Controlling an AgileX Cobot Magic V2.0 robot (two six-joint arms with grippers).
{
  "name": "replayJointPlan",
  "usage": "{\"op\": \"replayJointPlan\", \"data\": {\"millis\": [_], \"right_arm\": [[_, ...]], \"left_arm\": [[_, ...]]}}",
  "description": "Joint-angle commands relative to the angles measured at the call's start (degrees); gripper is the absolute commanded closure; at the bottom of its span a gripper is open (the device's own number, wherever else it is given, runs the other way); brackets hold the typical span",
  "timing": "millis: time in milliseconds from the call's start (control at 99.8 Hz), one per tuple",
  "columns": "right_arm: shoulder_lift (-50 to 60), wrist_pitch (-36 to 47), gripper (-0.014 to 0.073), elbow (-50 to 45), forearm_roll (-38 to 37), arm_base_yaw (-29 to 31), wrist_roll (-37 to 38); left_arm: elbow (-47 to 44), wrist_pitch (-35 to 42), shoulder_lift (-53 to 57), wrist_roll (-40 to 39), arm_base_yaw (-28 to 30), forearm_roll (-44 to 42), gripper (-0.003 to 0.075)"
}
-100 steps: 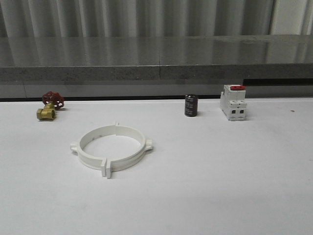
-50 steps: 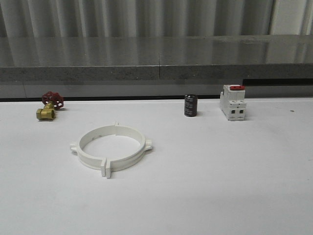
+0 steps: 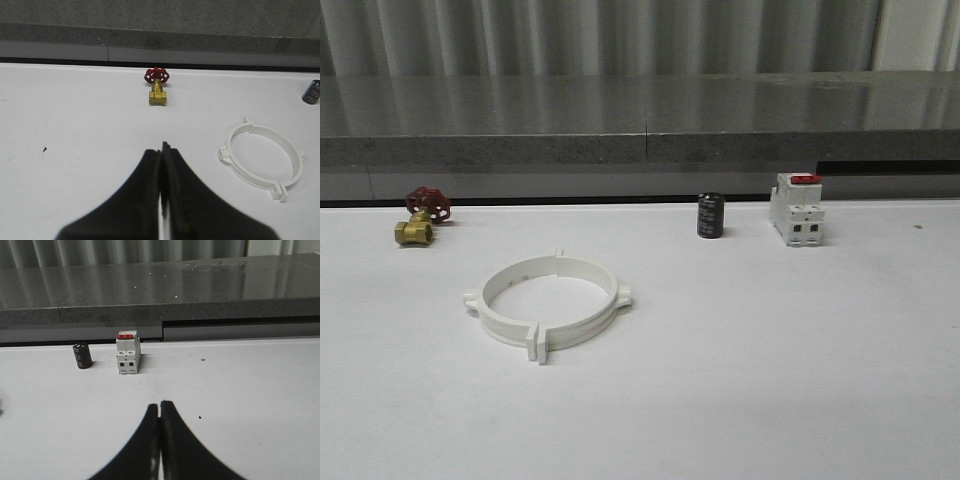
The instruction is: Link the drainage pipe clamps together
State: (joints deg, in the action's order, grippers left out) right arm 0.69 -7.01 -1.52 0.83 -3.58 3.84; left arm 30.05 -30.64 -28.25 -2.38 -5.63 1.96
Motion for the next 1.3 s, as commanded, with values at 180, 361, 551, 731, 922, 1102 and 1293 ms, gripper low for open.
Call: {"op": "replayJointPlan", "data": {"millis": [180, 361, 551, 731, 922, 1102, 1293], "right_arm": [[1.0, 4.7, 0.0661, 0.9, -0.1, 0.4, 0.0], [1.0, 4.7, 0.0661, 0.9, -0.1, 0.4, 0.0], [1.0, 4.7, 0.0661, 0.9, -0.1, 0.4, 0.0], [1.0, 4.7, 0.0661, 0.9, -0.1, 0.4, 0.0], [1.0, 4.7, 0.0661, 0.9, -0.1, 0.4, 0.0], [1.0, 4.7, 0.0661, 0.9, -0.1, 0.4, 0.0], [1.0, 4.7, 0.0661, 0.9, -0.1, 0.4, 0.0]], "left_arm": [[1.5, 4.7, -0.1, 0.0, 0.0, 0.6, 0.0741], [1.5, 4.7, -0.1, 0.0, 0.0, 0.6, 0.0741], [1.5, 4.7, -0.1, 0.0, 0.0, 0.6, 0.0741], [1.5, 4.7, -0.1, 0.0, 0.0, 0.6, 0.0741], [1.5, 4.7, -0.1, 0.0, 0.0, 0.6, 0.0741], [0.8, 7.0, -0.1, 0.0, 0.0, -0.5, 0.0741], [-4.5, 19.4, 0.2, -1.2, 0.0, -3.9, 0.0741]]}}
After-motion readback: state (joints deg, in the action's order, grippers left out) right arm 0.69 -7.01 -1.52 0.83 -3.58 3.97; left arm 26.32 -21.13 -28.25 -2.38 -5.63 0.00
